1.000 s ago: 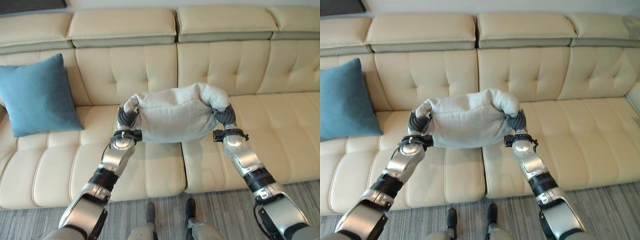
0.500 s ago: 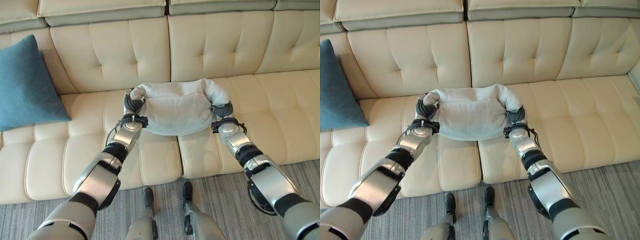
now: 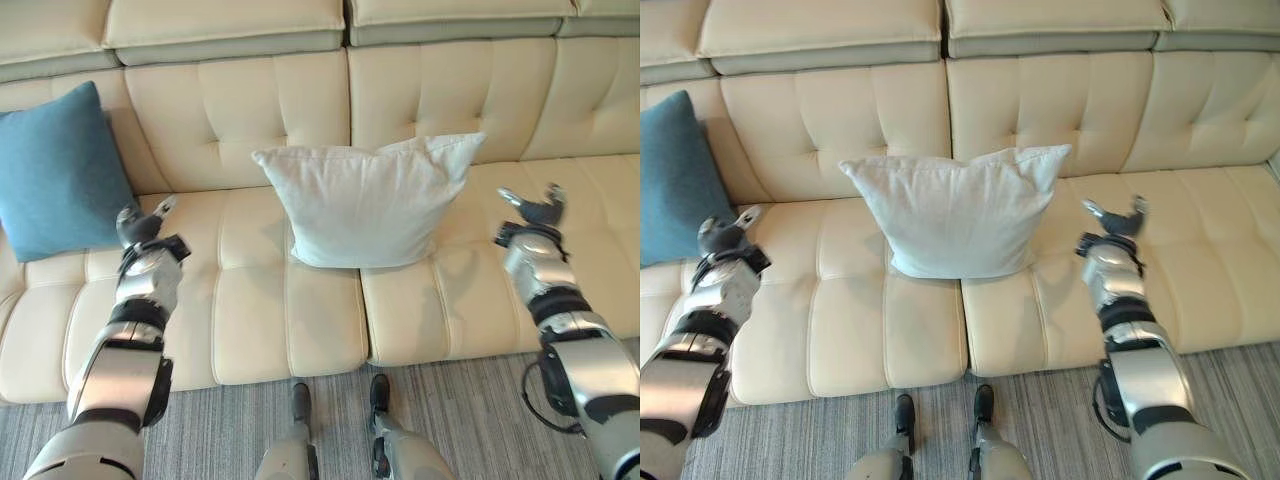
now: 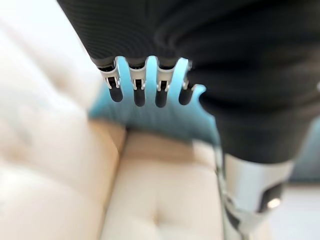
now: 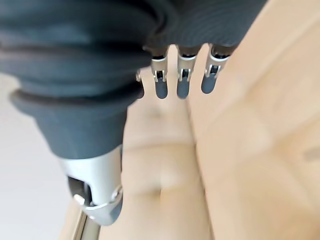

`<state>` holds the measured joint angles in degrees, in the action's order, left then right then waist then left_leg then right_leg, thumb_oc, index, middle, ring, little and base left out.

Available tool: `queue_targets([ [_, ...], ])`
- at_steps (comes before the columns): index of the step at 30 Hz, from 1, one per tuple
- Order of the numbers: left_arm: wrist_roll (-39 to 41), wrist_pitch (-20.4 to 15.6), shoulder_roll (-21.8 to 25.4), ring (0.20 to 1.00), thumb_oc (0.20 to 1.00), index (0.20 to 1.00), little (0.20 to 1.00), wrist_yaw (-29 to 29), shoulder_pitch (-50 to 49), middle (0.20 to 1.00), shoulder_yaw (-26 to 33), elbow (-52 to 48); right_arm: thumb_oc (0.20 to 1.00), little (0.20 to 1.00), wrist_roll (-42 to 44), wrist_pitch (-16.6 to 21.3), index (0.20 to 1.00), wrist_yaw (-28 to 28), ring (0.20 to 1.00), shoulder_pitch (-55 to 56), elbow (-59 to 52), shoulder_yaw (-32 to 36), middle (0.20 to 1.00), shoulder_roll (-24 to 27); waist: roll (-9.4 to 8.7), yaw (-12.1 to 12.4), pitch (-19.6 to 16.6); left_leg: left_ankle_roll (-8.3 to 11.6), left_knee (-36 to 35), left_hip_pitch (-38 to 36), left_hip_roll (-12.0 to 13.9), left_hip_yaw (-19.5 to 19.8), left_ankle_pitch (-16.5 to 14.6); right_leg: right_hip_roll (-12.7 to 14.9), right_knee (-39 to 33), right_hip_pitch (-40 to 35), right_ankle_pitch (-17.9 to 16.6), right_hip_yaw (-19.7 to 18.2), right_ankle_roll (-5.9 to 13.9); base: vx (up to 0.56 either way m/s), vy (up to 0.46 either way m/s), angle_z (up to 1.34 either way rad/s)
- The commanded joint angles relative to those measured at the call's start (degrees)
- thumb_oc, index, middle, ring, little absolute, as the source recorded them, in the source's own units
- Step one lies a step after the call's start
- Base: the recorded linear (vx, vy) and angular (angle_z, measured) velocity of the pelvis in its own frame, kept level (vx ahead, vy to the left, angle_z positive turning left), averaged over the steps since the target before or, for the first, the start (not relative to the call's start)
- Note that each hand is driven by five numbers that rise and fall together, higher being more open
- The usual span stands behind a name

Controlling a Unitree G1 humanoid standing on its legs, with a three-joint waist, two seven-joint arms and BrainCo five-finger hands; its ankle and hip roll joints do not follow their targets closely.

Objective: Pick up all the scattered cushions and arrange them neatly on the sofa.

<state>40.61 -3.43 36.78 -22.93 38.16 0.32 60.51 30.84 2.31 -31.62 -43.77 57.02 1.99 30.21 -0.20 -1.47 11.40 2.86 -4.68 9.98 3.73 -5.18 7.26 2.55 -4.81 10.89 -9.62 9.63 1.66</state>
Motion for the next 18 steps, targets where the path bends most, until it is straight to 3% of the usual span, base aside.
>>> queue_targets([
  [1,6.71,-2.89,-2.37,1.0,1.0,1.0,1.0,2.4,-4.42,1.0,2.97,-0.05,1.0,1.0,9.98,5.12,1.0,3.07,1.0,6.34,-1.72,2.58,1.0,-1.72,-1.01,0.64,-2.04,1.15,-0.32,-4.74,-1.92,-0.24,-7.45,1.26,-0.19,-5.37,11.03,1.43,5.19,0.04,0.045,0.0],
  [5,5.92,-2.06,-5.78,1.0,1.0,1.0,1.0,4.06,-14.34,1.0,5.85,-3.17,1.0,1.0,11.53,5.92,1.0,5.31,1.0,14.47,-5.17,5.39,1.0,-4.9,-1.03,0.89,-3.48,0.85,-0.32,-5.96,-2.09,-0.41,-7.83,1.38,-0.19,-6.46,11.08,1.47,5.35,0.01,0.048,-0.01],
  [10,2.06,-1.1,-10.85,1.0,1.0,1.0,1.0,5.46,-24.62,1.0,7.85,-4.99,1.0,1.0,5.84,4.8,1.0,7.54,1.0,21.92,-9.27,4.69,1.0,-8.25,-1.13,1.23,-5.51,0.49,-0.32,-7.79,-2.23,-0.65,-8.29,1.43,-0.19,-8.14,11.0,1.21,5.45,-0.01,0.058,-0.03],
  [13,-6.52,0.26,-15.61,1.0,1.0,1.0,1.0,7.52,-34.49,1.0,5.78,-10.55,1.0,1.0,-1.41,2.56,1.0,12.28,1.0,31.12,-14.0,3.09,1.0,-10.61,-1.53,1.32,-6.65,0.0,-0.32,-9.01,-2.44,-0.78,-8.62,1.63,-0.19,-9.22,10.52,1.29,5.58,-0.11,0.12,-0.02],
  [15,-18.17,1.48,-15.84,1.0,1.0,1.0,1.0,9.9,-37.35,1.0,1.67,-12.96,1.0,1.0,-2.18,1.27,1.0,17.11,1.0,36.48,-12.52,1.74,1.0,-12.63,-1.82,1.17,-7.48,-0.43,-0.32,-9.74,-2.97,-0.89,-8.98,1.96,-0.19,-9.74,9.84,1.2,5.96,-0.2,0.183,-0.01],
  [18,-26.39,2.51,-17.46,1.0,1.0,1.0,1.0,12.82,-39.88,1.0,-2.25,-16.21,1.0,1.0,-7.92,-0.6,1.0,20.91,1.0,41.1,-11.34,-0.76,1.0,-13.54,-2.14,0.9,-7.68,-1.33,-0.32,-10.66,-4.03,-0.68,-9.26,2.75,-0.19,-10.61,8.72,1.02,6.56,-0.21,0.201,-0.02],
])
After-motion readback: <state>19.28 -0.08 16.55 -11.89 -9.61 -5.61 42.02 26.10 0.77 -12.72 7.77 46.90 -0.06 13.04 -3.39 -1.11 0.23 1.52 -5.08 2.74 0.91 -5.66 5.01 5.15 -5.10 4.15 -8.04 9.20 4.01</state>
